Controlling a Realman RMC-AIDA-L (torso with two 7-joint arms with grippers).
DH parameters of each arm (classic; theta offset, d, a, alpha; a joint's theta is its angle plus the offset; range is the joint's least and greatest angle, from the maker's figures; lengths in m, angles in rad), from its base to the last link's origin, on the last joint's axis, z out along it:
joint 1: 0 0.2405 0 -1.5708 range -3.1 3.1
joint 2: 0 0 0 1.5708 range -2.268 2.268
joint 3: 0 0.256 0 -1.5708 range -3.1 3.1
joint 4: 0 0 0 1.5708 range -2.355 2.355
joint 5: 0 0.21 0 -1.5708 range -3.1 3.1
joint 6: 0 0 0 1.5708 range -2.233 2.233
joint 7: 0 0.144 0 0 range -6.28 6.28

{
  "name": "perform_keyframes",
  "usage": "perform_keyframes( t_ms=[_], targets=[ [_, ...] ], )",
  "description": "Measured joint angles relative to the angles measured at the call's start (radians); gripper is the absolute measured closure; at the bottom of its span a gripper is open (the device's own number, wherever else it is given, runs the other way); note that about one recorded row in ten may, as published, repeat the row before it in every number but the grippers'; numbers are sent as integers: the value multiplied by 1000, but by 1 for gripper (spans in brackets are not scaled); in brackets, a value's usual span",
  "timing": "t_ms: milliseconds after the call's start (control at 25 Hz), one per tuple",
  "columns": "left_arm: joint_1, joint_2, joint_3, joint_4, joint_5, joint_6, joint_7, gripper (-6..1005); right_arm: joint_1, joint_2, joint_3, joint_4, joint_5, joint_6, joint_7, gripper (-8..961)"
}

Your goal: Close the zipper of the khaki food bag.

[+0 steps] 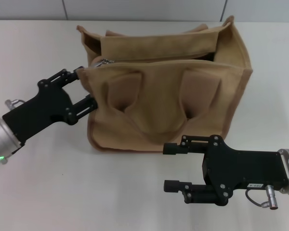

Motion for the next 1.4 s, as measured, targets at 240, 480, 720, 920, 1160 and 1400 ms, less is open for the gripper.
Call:
perform_keyframes(
  t_ms=[240, 480, 720, 920, 1160, 1400],
  targets=[
    [-11, -2, -9, -45, -68, 39, 48, 373, -12, 1, 0, 8, 0, 0, 0, 293],
    [1, -2, -9, -49, -120, 64, 55, 379, -24, 1, -2, 8, 0, 0, 0, 293],
    [9, -2, -9, -69, -191, 87, 55, 385, -25, 1, 0, 20, 0, 3, 0, 293],
    [12, -1, -9, -82, -204, 107, 55, 389, -25, 1, 2, 20, 0, 6, 0, 293],
    [14, -1, -7, -85, -206, 114, 55, 395, -25, 1, 3, 20, 0, 13, 0, 293],
    [16, -1, 6, -95, -197, 116, 107, 401, -24, 1, 3, 20, 0, 13, 0, 293]
  ],
)
